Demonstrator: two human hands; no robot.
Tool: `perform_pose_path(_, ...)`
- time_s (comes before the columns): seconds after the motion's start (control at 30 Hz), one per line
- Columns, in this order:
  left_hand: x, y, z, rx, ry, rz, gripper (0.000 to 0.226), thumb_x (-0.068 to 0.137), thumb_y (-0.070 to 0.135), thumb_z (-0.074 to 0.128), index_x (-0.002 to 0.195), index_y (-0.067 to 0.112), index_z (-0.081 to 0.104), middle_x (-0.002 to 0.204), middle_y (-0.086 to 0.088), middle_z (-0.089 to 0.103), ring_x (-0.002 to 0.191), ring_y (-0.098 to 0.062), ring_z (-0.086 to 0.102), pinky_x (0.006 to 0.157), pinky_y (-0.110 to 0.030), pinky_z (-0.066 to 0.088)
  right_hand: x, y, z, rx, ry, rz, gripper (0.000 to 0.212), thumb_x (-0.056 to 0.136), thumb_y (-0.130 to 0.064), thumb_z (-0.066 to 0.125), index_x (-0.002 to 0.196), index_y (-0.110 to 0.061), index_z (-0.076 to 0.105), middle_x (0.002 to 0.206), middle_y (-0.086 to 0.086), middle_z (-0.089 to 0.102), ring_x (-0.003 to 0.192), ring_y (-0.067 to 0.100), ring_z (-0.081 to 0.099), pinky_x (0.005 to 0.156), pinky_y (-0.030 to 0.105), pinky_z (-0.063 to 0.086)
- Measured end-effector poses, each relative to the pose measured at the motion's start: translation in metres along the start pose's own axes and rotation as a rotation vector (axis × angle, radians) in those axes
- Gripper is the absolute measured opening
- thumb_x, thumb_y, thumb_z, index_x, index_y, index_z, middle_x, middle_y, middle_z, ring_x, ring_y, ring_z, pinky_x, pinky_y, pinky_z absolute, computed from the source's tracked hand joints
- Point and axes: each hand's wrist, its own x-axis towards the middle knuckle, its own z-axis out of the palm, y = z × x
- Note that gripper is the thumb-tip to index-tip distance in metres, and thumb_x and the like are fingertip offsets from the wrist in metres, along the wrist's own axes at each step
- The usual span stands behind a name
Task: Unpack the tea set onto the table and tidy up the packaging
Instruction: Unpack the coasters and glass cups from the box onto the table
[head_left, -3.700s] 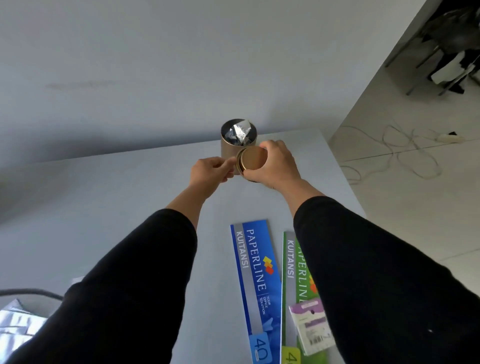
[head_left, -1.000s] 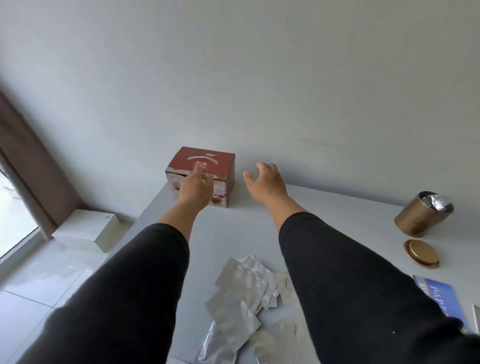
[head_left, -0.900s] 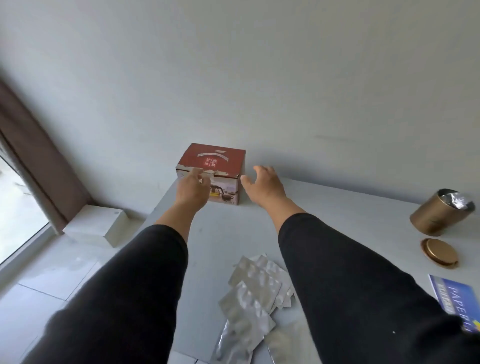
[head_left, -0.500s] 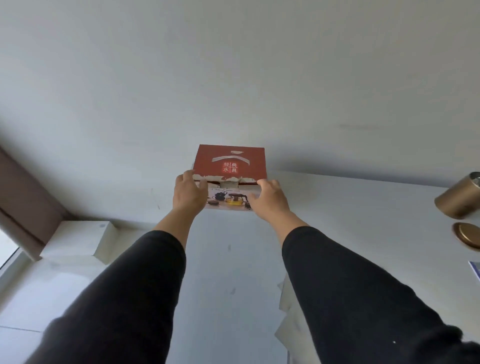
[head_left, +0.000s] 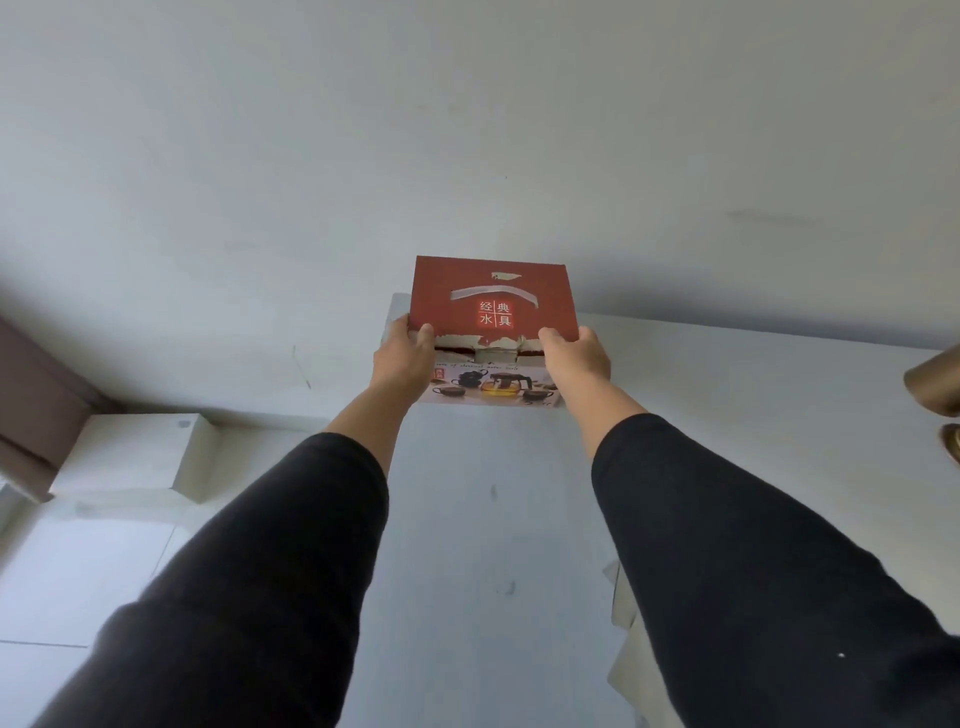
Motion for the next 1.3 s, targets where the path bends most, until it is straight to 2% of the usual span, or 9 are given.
perform_pose_path(0.1, -0.005, 0.002, 0.000, -0.047, -0.010, -0.012, 0.041, 0.100, 0.027, 0.029, 0.138, 0.021, 0.041, 0.119, -0.004, 0.056, 0.094, -0.019, 0.049, 0.078, -0.031, 0.038, -0.001, 0.002, 0.000, 0.087, -0.003, 0.026, 0.045, 0.087, -0.040, 0.051, 0.128, -0.021, 0.052, 0.120, 0.001, 0.063, 0.104, 0.023, 0.062, 0.093, 0.041, 0.053)
perform_pose_path(0.43, -0.058, -0.018, -0.009, -0.081, 0.033, -0.054, 0.041, 0.098, 0.027, 0.030, 0.134, 0.019, 0.047, 0.124, -0.007, 0.058, 0.095, -0.021, 0.049, 0.079, -0.031, 0.038, -0.051, 0.028, -0.012, 0.077, -0.040, 0.010, 0.047, 0.086, -0.042, 0.052, 0.127, -0.018, 0.053, 0.116, 0.001, 0.062, 0.106, 0.024, 0.060, 0.095, 0.041, 0.052)
perform_pose_path(0.73, -0.128, -0.056, -0.022, -0.053, 0.045, -0.041, 0.041, 0.098, 0.027, 0.033, 0.137, 0.022, 0.044, 0.124, -0.006, 0.059, 0.093, -0.022, 0.050, 0.079, -0.032, 0.040, -0.120, 0.070, -0.014, 0.064, -0.011, 0.025, 0.056, 0.086, -0.043, 0.048, 0.137, -0.020, 0.045, 0.133, 0.004, 0.057, 0.115, 0.027, 0.059, 0.097, 0.043, 0.052)
perform_pose_path(0.8, -0.140, -0.066, -0.025, -0.053, 0.033, -0.024, 0.041, 0.099, 0.028, 0.034, 0.138, 0.022, 0.043, 0.123, -0.003, 0.058, 0.092, -0.020, 0.050, 0.076, -0.031, 0.039, -0.134, 0.080, -0.013, 0.076, 0.007, 0.026, 0.058, 0.084, -0.043, 0.047, 0.137, -0.021, 0.044, 0.135, 0.004, 0.056, 0.116, 0.028, 0.060, 0.094, 0.045, 0.053)
perform_pose_path(0.9, -0.153, -0.075, -0.028, -0.031, -0.009, 0.018, 0.043, 0.097, 0.027, 0.042, 0.139, 0.022, 0.040, 0.120, -0.002, 0.058, 0.091, -0.019, 0.052, 0.068, -0.025, 0.040, -0.146, 0.092, -0.014, 0.065, 0.011, 0.013, 0.061, 0.088, -0.037, 0.048, 0.145, -0.020, 0.036, 0.144, 0.003, 0.047, 0.126, 0.027, 0.052, 0.102, 0.044, 0.048)
perform_pose_path(1.03, -0.159, -0.074, -0.031, 0.009, -0.045, 0.027, 0.054, 0.086, 0.021, 0.059, 0.136, 0.019, 0.038, 0.114, 0.000, 0.057, 0.092, -0.018, 0.054, 0.071, -0.026, 0.046, -0.165, 0.099, -0.007, -0.105, 0.108, -0.162, 0.059, 0.091, -0.031, 0.055, 0.144, -0.020, 0.032, 0.142, 0.008, 0.039, 0.123, 0.028, 0.050, 0.098, 0.038, 0.049)
perform_pose_path(1.13, -0.160, -0.073, -0.031, 0.007, -0.047, 0.006, 0.062, 0.082, 0.023, 0.066, 0.136, 0.019, 0.037, 0.118, -0.001, 0.059, 0.095, -0.018, 0.055, 0.077, -0.028, 0.047, -0.181, 0.114, 0.006, -0.268, 0.232, -0.412, 0.036, 0.083, -0.017, 0.059, 0.119, -0.017, 0.054, 0.137, 0.014, 0.039, 0.120, 0.033, 0.047, 0.093, 0.041, 0.050)
perform_pose_path(1.2, -0.159, -0.074, -0.031, -0.004, -0.043, -0.010, 0.064, 0.080, 0.025, 0.069, 0.136, 0.020, 0.037, 0.118, -0.001, 0.059, 0.095, -0.018, 0.055, 0.078, -0.028, 0.048, -0.186, 0.125, 0.012, -0.365, 0.279, -0.541, 0.026, 0.078, -0.010, 0.059, 0.103, -0.015, 0.064, 0.144, 0.019, 0.037, 0.131, 0.038, 0.038, 0.100, 0.047, 0.042)
perform_pose_path(1.3, -0.159, -0.074, -0.028, -0.049, -0.009, -0.040, 0.065, 0.078, 0.026, 0.069, 0.135, 0.023, 0.037, 0.115, 0.001, 0.060, 0.095, -0.019, 0.058, 0.077, -0.030, 0.050, -0.189, 0.127, 0.016, -0.464, 0.183, -0.612, 0.030, 0.080, -0.011, 0.059, 0.107, -0.019, 0.070, 0.153, 0.016, 0.029, 0.143, 0.042, 0.020, 0.106, 0.054, 0.029)
